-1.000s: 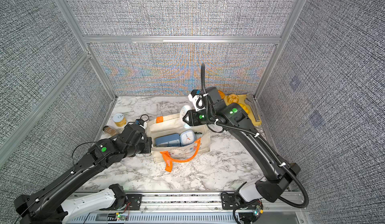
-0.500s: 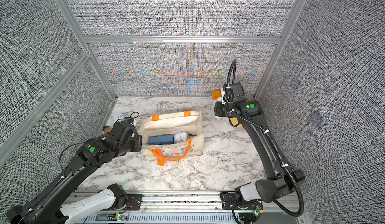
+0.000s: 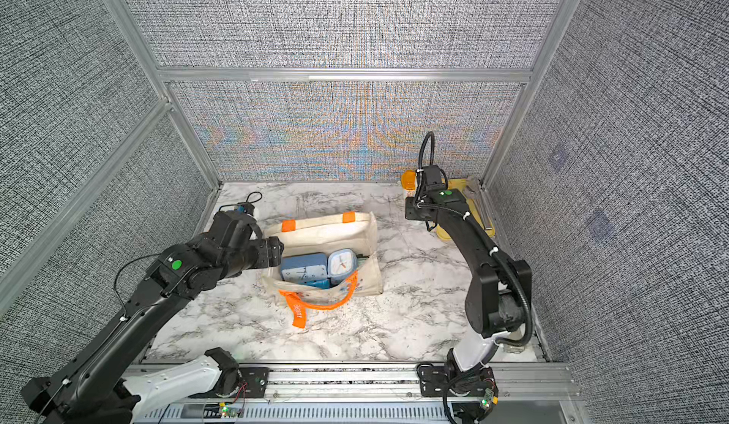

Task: Take the alarm clock out of the canvas bag
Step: Move the canvas bag to the center of the board, then place the alarm at the center of the board.

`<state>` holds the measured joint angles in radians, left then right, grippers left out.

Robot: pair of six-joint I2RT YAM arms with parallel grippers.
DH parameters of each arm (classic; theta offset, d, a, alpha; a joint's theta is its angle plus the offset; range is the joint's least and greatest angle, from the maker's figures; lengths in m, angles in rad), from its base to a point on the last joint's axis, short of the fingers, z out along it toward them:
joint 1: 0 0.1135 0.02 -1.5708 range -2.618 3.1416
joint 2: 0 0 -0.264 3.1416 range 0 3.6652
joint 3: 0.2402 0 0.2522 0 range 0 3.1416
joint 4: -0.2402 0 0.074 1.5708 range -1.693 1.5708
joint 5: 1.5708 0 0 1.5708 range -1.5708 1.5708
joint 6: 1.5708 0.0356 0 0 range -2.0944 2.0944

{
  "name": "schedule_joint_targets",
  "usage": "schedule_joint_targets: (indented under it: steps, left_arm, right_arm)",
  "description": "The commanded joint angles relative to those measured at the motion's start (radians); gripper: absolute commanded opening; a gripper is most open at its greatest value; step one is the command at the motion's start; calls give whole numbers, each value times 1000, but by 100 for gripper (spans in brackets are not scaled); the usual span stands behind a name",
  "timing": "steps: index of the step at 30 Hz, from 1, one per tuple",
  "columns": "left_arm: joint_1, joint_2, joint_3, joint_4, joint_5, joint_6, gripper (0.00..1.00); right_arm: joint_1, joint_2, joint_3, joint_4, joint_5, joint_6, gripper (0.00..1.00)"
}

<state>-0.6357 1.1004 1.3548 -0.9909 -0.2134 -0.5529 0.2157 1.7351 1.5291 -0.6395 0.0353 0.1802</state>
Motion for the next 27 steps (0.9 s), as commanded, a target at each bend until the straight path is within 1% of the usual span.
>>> schedule_joint_targets:
  steps: [1, 4, 8, 14, 21, 25, 27]
  left_arm:
    - [1, 45, 77, 42, 57, 49, 84]
    - [1, 70, 107, 77, 91, 77, 85]
    - [1, 76, 109, 116, 104, 102, 85]
    - [1, 108, 125, 122, 126, 110, 85]
    - [0, 122, 107, 139, 142, 106, 85]
    - [1, 123, 106, 143, 141, 110, 85]
    - [0, 120, 106, 144, 134, 111, 85]
  right_arm:
    - [-2, 43, -4, 89, -48, -34, 30]
    - [-7, 73, -32, 139, -75, -41, 30]
    - [-19, 118, -60, 180, -124, -50, 30]
    - [-34, 178, -47, 158, -137, -68, 31]
    - [-39, 236, 5, 90, -137, -100, 40]
    - [-38, 249, 18, 80, -127, -104, 46]
    - [-39, 260, 27, 72, -126, -106, 48]
